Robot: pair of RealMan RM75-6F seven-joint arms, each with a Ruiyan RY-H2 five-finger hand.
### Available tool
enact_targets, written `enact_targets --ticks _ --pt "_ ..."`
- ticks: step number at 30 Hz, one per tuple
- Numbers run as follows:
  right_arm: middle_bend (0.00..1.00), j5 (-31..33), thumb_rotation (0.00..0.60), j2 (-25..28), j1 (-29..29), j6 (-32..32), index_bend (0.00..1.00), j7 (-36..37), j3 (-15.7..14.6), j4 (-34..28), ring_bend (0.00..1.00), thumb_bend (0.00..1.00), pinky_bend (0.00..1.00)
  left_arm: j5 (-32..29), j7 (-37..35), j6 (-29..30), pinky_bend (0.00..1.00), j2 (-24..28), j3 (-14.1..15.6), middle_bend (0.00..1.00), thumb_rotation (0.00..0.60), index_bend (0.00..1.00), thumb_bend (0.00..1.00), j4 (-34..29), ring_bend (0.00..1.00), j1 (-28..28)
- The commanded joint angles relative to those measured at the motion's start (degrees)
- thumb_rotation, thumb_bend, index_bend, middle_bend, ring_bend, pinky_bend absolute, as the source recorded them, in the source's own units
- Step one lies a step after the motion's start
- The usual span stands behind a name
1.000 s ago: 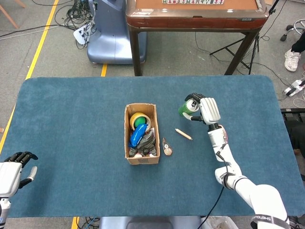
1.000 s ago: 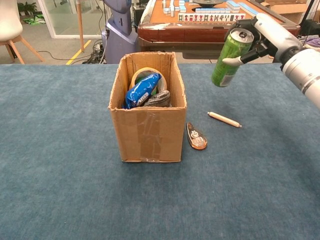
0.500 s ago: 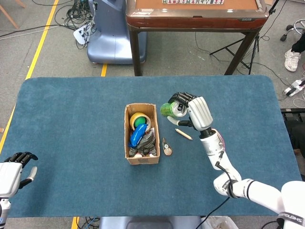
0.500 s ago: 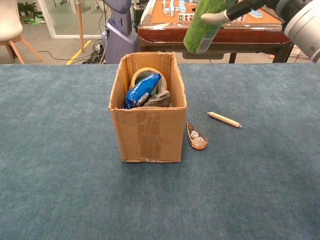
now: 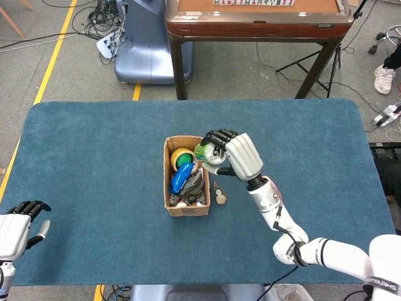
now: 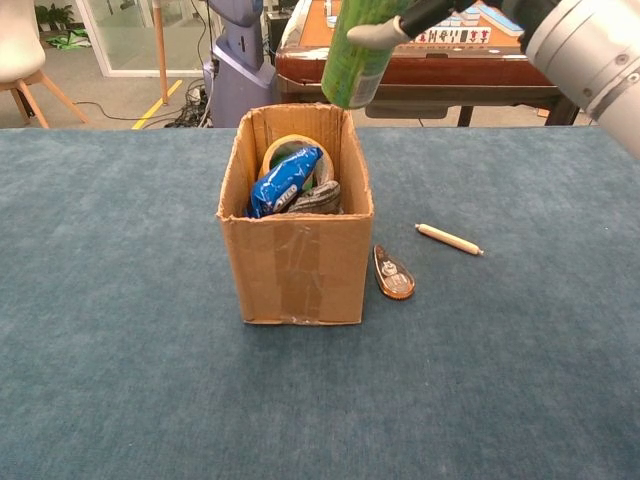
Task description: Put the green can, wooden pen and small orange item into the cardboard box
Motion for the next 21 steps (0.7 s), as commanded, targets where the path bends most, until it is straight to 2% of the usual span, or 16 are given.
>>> enact_targets --ticks 1,6,9,11,14,17,21 --pt "0.53 0.59 0.6 -2.21 1.33 -1.21 0.46 0.65 0.32 2.37 0.49 0.22 0.61 0.03 -0.03 0.02 0.51 0.09 0.03 0.41 0.6 0.42 0.37 -0.16 0.35 0.03" --pt "0.52 1.45 0.6 -5.25 3.18 -3.49 0.46 1.75 0.5 6.4 0.48 0.2 0.61 0.56 0.2 0.12 0.51 0.17 0.29 0.41 0.6 0.42 0.37 -0.37 0.35 0.07" --pt "0.45 1.92 0.6 -5.84 3.94 -5.62 0.44 2.04 -0.02 7.25 0.41 0.1 0.58 0.51 0.08 0.21 0.51 0.34 0.26 0.41 0.6 0.42 0.37 -0.54 0.35 0.15" --pt "0.37 1.87 0.6 -5.52 4.32 -7.09 0.34 3.18 -0.49 7.16 0.34 0.02 0.51 0.43 0.13 0.24 0.51 0.48 0.27 0.41 0.6 0.42 0.37 -0.69 0.35 0.22" --pt "0.24 1.69 0.6 -4.63 4.58 -8.84 0.12 6.74 -0.95 6.26 0.24 0.0 0.4 0.61 0.09 0.47 0.51 0.59 0.29 0.41 0.6 0.42 0.37 -0.86 0.35 0.32" --pt "0.17 0.95 0.6 -3.76 4.64 -9.09 0.06 8.93 -1.18 5.86 0.19 0.0 0.35 0.74 0.13 0.54 0.51 0.61 0.36 0.41 0.6 0.42 0.37 -0.89 0.35 0.37" --pt "0.16 -0.34 0.6 -3.11 4.3 -7.69 0.06 8.55 -1.55 5.72 0.19 0.0 0.34 0.36 0.67 0.0 0.51 0.68 0.38 0.41 0.6 0.42 0.37 -1.06 0.35 0.3"
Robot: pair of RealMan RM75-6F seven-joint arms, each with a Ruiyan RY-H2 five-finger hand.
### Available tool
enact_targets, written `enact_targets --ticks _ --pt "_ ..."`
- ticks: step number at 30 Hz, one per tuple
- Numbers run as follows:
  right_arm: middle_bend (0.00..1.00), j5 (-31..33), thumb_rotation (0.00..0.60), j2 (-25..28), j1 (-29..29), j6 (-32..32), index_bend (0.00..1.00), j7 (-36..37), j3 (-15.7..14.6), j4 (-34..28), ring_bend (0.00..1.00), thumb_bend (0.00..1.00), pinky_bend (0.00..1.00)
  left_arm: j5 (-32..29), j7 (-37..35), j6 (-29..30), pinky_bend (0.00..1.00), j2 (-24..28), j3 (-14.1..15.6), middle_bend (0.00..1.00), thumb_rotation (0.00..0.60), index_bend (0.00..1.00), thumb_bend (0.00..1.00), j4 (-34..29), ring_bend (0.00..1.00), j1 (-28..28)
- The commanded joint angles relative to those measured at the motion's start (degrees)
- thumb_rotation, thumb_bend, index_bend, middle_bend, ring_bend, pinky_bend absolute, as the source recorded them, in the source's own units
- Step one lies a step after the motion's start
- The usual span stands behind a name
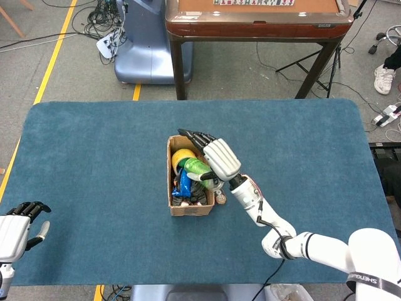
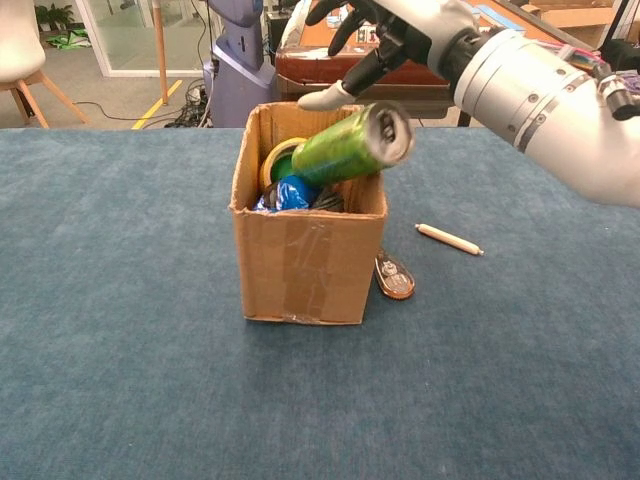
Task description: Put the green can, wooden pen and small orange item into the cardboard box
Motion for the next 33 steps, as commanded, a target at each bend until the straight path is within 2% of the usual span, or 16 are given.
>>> enact_targets --ticks 1,7,12,15,17,20,27,30,33 --pt "0.16 -1.08 0.6 0.63 -0.39 1.42 0.06 -0.81 -0.37 -0.34 0.19 0.0 0.34 -0.22 0.31 -0.28 0.51 0.02 -0.02 0.41 0.6 0.42 0.37 -0.12 0.35 -0.07" --pt "0.18 -2.56 0.6 2.54 -1.7 3.8 0.07 -2.14 -1.02 -1.8 0.19 0.0 0.34 -0.21 0.83 -0.58 0.51 -0.35 0.12 0.41 0.6 0.42 0.37 0.04 0.35 -0.11" --pt "0.25 -3.85 0.6 6.99 -3.72 4.67 0.14 -6.72 -2.78 -3.68 0.19 0.0 0.34 -0.22 1.09 -0.79 0.51 -0.56 0.11 0.41 0.6 0.43 0.37 0.17 0.35 -0.22" --pt "0.27 -3.75 0.6 10.16 -5.23 4.43 0.23 -10.55 -3.98 -4.67 0.19 0.0 0.34 -0.41 1.13 -0.87 0.51 -0.6 0.06 0.41 0.6 0.43 0.37 0.14 0.35 -0.21" --pt "0.29 -3.41 0.6 12.15 -6.08 3.82 0.33 -12.64 -4.72 -5.25 0.19 0.0 0.34 -0.47 1.11 -0.87 0.51 -0.64 -0.05 0.41 0.6 0.43 0.37 0.17 0.35 -0.27" --pt "0.33 -2.57 0.6 15.75 -7.41 2.27 0.42 -16.37 -6.02 -6.3 0.21 0.0 0.34 -0.54 1.26 -0.94 0.51 -0.71 -0.04 0.41 0.6 0.43 0.37 0.23 0.35 -0.26" --pt "0.36 0.2 0.6 19.15 -10.04 0.52 0.46 -21.35 -7.65 -5.94 0.23 0.01 0.34 -0.94 1.71 -1.59 0.51 -1.02 -0.03 0.41 0.6 0.43 0.37 0.44 0.35 -0.45" --pt "0.36 1.11 0.6 19.16 -10.81 -0.49 0.46 -22.31 -8.47 -4.44 0.24 0.09 0.35 -0.94 1.88 -1.71 0.51 -1.1 0.02 0.41 0.6 0.43 0.37 0.45 0.35 -0.48" --pt "0.44 1.37 0.6 18.5 -11.21 -1.5 0.46 -23.69 -9.39 -2.16 0.34 0.23 0.41 -1.06 2.01 -1.91 0.51 -1.24 0.02 0.41 0.6 0.43 0.37 0.54 0.35 -0.54"
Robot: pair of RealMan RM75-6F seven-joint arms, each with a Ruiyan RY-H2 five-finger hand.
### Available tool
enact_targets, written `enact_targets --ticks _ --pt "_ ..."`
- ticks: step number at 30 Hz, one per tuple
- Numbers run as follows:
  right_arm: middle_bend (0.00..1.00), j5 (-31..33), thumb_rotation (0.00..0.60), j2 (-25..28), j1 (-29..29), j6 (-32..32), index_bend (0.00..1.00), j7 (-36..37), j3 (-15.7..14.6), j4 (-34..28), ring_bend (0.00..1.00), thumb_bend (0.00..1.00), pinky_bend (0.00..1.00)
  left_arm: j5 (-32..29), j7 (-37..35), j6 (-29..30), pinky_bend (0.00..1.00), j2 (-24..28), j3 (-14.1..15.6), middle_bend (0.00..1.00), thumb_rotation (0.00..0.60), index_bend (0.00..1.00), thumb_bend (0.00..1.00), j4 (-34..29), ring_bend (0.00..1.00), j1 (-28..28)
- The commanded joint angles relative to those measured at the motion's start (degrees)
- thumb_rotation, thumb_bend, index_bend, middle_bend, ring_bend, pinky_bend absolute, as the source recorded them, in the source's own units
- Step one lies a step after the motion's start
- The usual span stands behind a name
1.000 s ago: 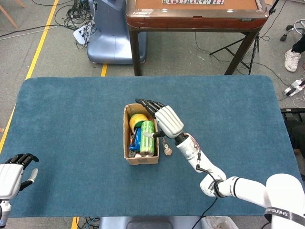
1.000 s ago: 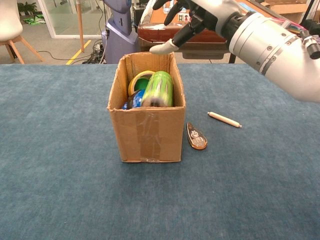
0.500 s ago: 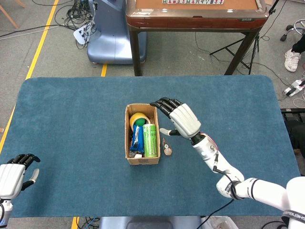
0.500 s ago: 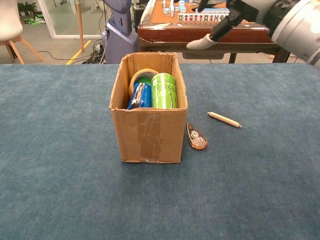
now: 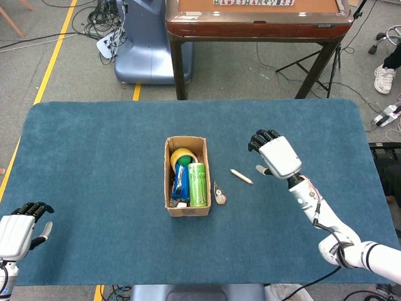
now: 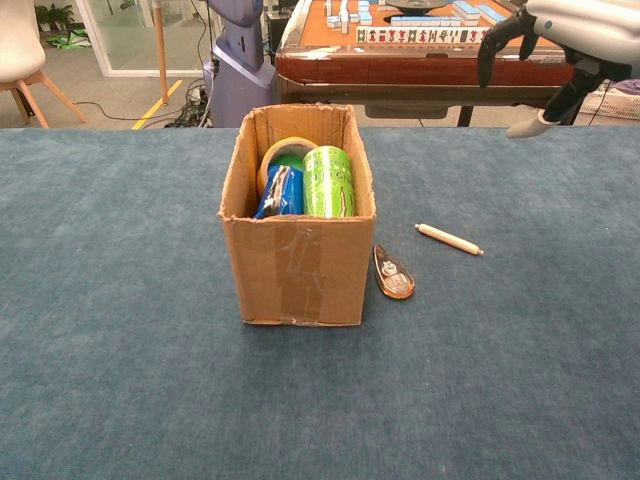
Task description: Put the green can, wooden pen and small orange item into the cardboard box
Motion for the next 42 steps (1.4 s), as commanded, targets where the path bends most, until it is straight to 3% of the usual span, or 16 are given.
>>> enact_targets --ticks 1,5,9,16,19,24,36,42 --pt "0.48 0.4 0.6 -0.7 -0.47 -1.42 0.46 -1.68 -1.14 2.33 0.4 0.27 0.45 -0.08 0.1 -0.11 0.51 -0.07 0.0 0.41 0.6 0.43 0.37 0.06 0.35 -0.03" --pt "0.66 1.2 0.6 -1.65 -0.1 -4.32 0.46 -3.93 -2.01 4.31 0.59 0.43 0.64 -0.27 0.29 -0.3 0.51 -0.13 -0.01 0.41 0.6 0.43 0.37 0.11 0.35 -0.08" --pt "0.85 2.13 0.6 -2.84 0.41 -6.6 0.46 -4.38 -2.13 5.45 0.78 0.53 0.81 -0.28 0.21 -0.22 0.51 -0.04 -0.01 0.41 0.6 0.43 0.37 -0.01 0.35 -0.04" --pt "1.0 4.06 0.6 -5.93 1.21 -10.5 0.47 -4.99 -2.38 9.26 0.99 0.79 0.96 -0.09 0.0 0.07 0.51 0.13 0.05 0.41 0.6 0.43 0.37 -0.13 0.35 0.08" --pt "1.0 5.36 0.6 -7.46 1.62 -12.32 0.48 -4.61 -2.1 11.33 1.0 0.89 0.98 -0.06 0.02 0.11 0.51 0.17 0.05 0.41 0.6 0.43 0.37 -0.2 0.35 0.09" --pt "1.0 7.71 0.6 -10.13 2.44 -15.63 0.48 -4.79 -1.69 15.24 1.0 0.95 0.98 -0.16 0.02 0.23 0.51 0.24 -0.03 0.41 0.6 0.43 0.37 -0.27 0.35 0.14" --pt "1.0 6.68 0.6 -17.21 4.31 -19.13 0.48 2.63 -1.71 25.37 1.0 0.96 0.98 0.64 -1.15 1.56 0.51 0.91 -0.07 0.41 0.6 0.46 0.37 -0.7 0.35 0.54" --pt "1.0 5.46 0.6 -20.06 5.66 -20.42 0.48 5.97 -1.74 28.98 1.0 0.96 0.98 0.51 1.69 2.11 0.51 2.18 0.53 0.45 0.6 0.48 0.37 -3.27 0.38 1.49"
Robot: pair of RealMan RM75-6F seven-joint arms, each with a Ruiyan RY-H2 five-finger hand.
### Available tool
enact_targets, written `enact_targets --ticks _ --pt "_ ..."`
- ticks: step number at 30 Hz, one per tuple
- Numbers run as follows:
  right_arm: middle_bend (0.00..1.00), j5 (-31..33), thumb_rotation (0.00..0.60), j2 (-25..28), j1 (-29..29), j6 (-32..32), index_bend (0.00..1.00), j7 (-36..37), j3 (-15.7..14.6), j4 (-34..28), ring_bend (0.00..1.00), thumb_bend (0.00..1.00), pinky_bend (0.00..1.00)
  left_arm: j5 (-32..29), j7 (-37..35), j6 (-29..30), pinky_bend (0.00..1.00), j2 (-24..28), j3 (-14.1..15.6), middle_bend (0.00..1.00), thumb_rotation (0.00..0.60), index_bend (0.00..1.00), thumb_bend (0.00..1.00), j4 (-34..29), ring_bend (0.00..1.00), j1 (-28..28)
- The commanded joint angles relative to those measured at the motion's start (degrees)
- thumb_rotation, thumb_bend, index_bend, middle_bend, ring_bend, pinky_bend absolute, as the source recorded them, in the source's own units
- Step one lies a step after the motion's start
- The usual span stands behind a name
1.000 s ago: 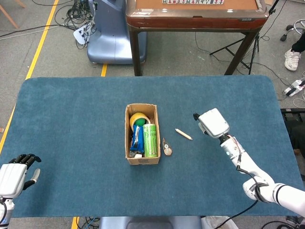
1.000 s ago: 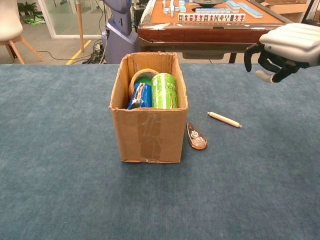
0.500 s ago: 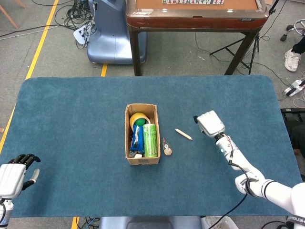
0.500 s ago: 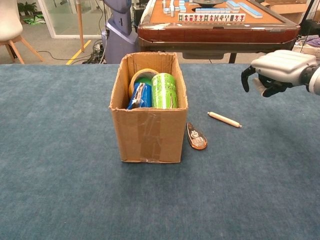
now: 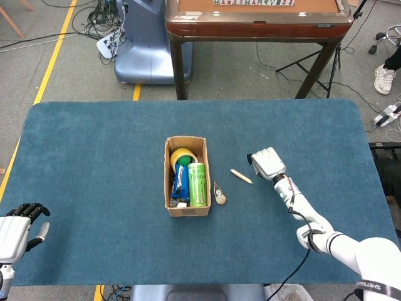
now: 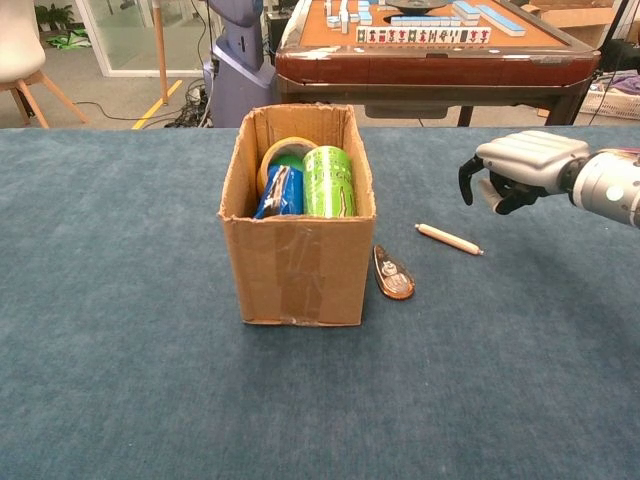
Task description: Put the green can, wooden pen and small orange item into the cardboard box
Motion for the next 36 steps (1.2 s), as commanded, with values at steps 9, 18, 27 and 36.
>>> enact_targets --ticks 9,18,27,36 --pt "1.0 -1.49 0.6 -3.77 2.03 -1.88 0.48 4.12 0.1 4.89 1.0 0.97 0.98 -1.3 4.63 0.0 0.51 2.38 0.57 0.51 0.6 0.51 0.37 -5.02 0.43 1.29" --pt "1.0 -2.4 0.6 -5.75 2.98 -2.89 0.48 6.16 -0.22 6.84 1.0 0.96 0.98 -1.92 6.38 0.22 0.52 3.06 0.54 0.51 0.6 0.51 0.37 -6.62 0.43 1.91" --pt "1.0 -2.83 0.6 -7.18 3.66 -3.5 0.48 6.84 -0.3 8.05 1.0 0.97 0.98 -1.96 6.21 0.5 0.52 3.52 0.3 0.51 0.6 0.51 0.37 -6.91 0.43 2.14" --pt "1.0 -3.49 0.6 -7.58 4.2 -4.07 0.48 7.91 -0.62 8.28 1.0 0.96 0.98 -2.74 8.69 0.02 0.52 4.28 0.6 0.51 0.6 0.51 0.37 -8.58 0.43 2.59"
